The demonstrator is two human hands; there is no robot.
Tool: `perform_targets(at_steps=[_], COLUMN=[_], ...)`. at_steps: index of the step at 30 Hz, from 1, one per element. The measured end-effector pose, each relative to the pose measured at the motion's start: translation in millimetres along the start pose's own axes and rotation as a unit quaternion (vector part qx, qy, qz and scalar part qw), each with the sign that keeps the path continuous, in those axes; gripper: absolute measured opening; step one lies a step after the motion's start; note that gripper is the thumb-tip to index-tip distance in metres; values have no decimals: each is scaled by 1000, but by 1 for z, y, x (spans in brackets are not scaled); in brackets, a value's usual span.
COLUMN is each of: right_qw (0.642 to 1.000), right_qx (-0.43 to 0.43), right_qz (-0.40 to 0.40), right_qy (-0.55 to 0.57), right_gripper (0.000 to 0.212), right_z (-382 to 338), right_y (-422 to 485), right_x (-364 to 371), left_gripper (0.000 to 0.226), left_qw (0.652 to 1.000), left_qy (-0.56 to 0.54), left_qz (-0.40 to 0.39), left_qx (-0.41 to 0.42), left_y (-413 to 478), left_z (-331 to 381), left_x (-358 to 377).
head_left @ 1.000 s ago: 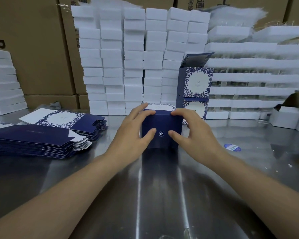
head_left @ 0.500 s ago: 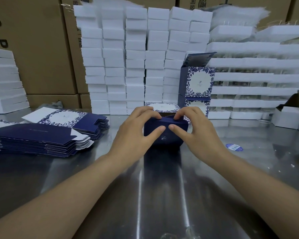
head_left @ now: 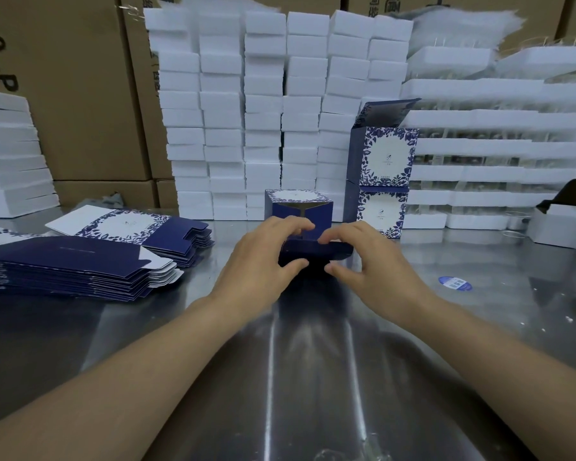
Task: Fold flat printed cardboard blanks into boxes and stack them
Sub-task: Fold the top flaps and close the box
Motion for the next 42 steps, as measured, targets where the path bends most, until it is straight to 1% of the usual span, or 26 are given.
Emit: perform_targets(at_steps=[1, 3, 6, 9, 11, 13, 15, 16, 19, 22, 24, 26, 28, 32, 36, 38, 41, 42], right_qw=[1000, 1000, 999, 997, 993, 990, 991, 991, 991, 991, 991, 991, 991, 991, 991, 992, 993, 993], right_qx=[1, 9, 32, 43, 38, 18, 1, -3, -7, -27, -30, -26, -30, -34, -38, -35, -35, -39], right_qz=[0, 5, 17, 63, 98, 121, 122, 118, 119, 120, 122, 125, 127, 127, 122, 111, 98, 101], right_qy=[-3, -9, -4, 33, 55, 65, 63, 58, 59, 58, 51, 40, 22, 11, 50, 56, 53, 48], right_gripper=[45, 56, 66, 61, 54, 47, 40, 38, 33, 27, 18, 10, 7, 8, 13, 18, 32, 33], right_z=[0, 3, 7, 7, 3, -1, -3, -4, -6, -12, -13, -13, -14, -14, -15, -14, -12, -12], right_y=[0, -1, -1, 2, 5, 7, 7, 7, 5, 5, 5, 6, 7, 9, 9, 9, 9, 9], right_x=[0, 0, -1, -8, -15, -21, -20, -19, -19, -21, -22, -22, -21, -21, -21, -19, -19, -20], left_gripper=[56, 54, 44, 40, 41, 44, 47, 46, 39, 29, 20, 14, 12, 17, 26, 25, 19, 18], left_qw=[1000, 998, 990, 980, 973, 981, 992, 994, 994, 995, 996, 996, 996, 996, 997, 997, 995, 995], left_qy=[-9, -37, -108, -158, -189, -164, -90, -66, -50, -51, -47, -27, 6, 11, -5, -18, -27, -30], left_qz=[-1, 12, 67, 105, 110, 96, 83, 83, 91, 79, 67, 70, 78, 63, 48, 59, 83, 87], left_qx=[-16, -44, -66, -67, -73, -39, 11, 20, 16, 31, 39, 45, 52, 58, 58, 57, 43, 39], left_y=[-1, 0, 4, 6, 7, 7, 6, 6, 6, 5, 4, 4, 4, 5, 7, 8, 9, 9], left_z=[-2, -4, 0, 9, 12, 18, 22, 22, 22, 23, 25, 26, 29, 31, 29, 28, 24, 23], left_x=[1, 0, -9, -17, -21, -24, -24, -24, -25, -23, -21, -20, -21, -23, -25, -25, -27, -27])
Point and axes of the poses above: each hand's wrist, its own y-axis towards the middle knuckle, its own x-axis out of the palm, z = x × y, the point moved 6 cm from there along y, towards the middle knuckle, and after that the axes turned 10 degrees about z, right-handed, at the moved point
